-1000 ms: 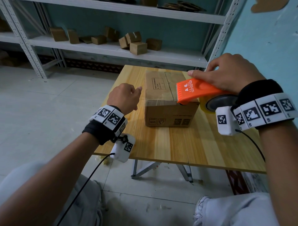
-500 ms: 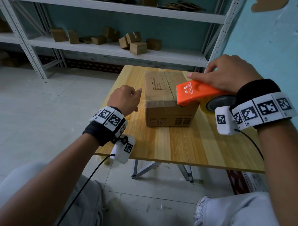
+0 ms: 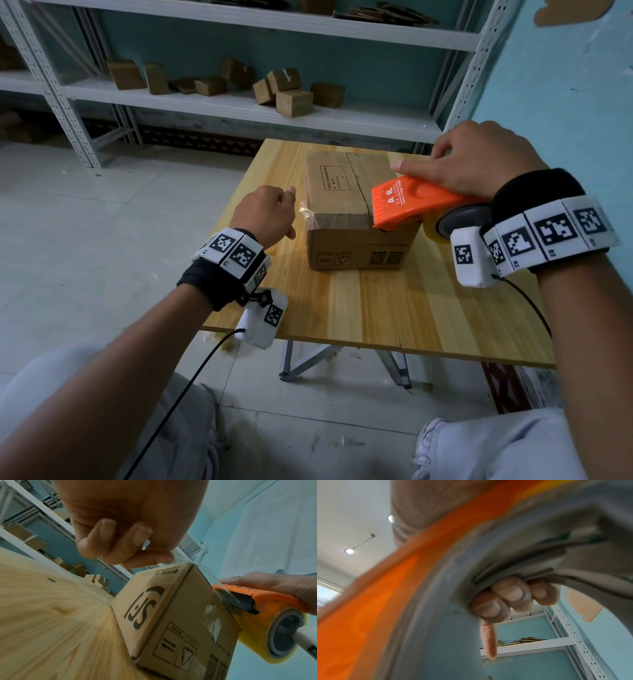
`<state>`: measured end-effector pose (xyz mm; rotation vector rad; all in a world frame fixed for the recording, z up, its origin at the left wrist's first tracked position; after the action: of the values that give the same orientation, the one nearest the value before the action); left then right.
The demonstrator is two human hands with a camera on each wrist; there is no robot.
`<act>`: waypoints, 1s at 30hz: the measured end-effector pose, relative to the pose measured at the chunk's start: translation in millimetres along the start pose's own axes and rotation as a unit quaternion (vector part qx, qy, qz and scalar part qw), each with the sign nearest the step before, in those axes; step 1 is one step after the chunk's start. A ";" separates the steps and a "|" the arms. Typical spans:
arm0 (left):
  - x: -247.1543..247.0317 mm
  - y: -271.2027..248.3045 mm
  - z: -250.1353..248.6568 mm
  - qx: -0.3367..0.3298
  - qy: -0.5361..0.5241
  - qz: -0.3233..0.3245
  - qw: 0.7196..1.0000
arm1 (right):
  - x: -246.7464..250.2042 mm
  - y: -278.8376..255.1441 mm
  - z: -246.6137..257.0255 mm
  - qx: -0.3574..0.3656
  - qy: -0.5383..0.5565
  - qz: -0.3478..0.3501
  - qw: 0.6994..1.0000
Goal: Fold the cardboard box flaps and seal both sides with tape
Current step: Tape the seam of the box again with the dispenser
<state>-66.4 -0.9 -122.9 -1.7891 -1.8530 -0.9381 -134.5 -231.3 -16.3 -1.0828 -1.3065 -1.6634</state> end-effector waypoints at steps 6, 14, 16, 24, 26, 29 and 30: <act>2.3 1.0 3.1 0.022 -0.032 0.009 0.999 | -0.9 0.5 -0.9 0.001 -0.002 0.000 1.000; 4.7 1.0 2.8 0.049 -0.045 0.013 0.998 | -1.6 0.6 -0.6 0.001 -0.007 0.000 1.000; 5.0 0.5 3.6 0.052 -0.037 0.017 0.998 | -1.5 0.9 -1.9 -0.001 -0.005 0.001 1.000; 15.1 1.6 -7.5 -0.063 -0.014 -0.078 0.995 | -0.9 0.5 -1.4 -0.004 -0.012 0.002 1.000; 20.8 -1.6 -19.2 -0.137 0.009 -0.100 0.985 | -0.4 0.2 -0.8 -0.005 -0.015 0.002 1.000; 19.1 -5.7 -31.4 -0.210 0.037 -0.062 0.975 | -0.5 0.2 0.3 -0.005 -0.020 0.003 1.000; 15.3 -7.0 -33.6 -0.219 0.046 -0.034 0.974 | -0.9 0.3 0.6 -0.005 -0.021 0.003 1.000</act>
<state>-80.4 -13.2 -90.2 -1.8893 -1.7545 -1.5259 -133.8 -230.7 -17.0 -1.1326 -1.3213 -1.6525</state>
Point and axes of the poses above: each hand's wrist, its own y-axis towards the middle knuckle, its own x-axis out of the back of the hand, z = x × y, the point moved 1 cm from there along y, towards the middle knuckle, and after that the axes turned 5 degrees about -z, right-handed, at the moved point
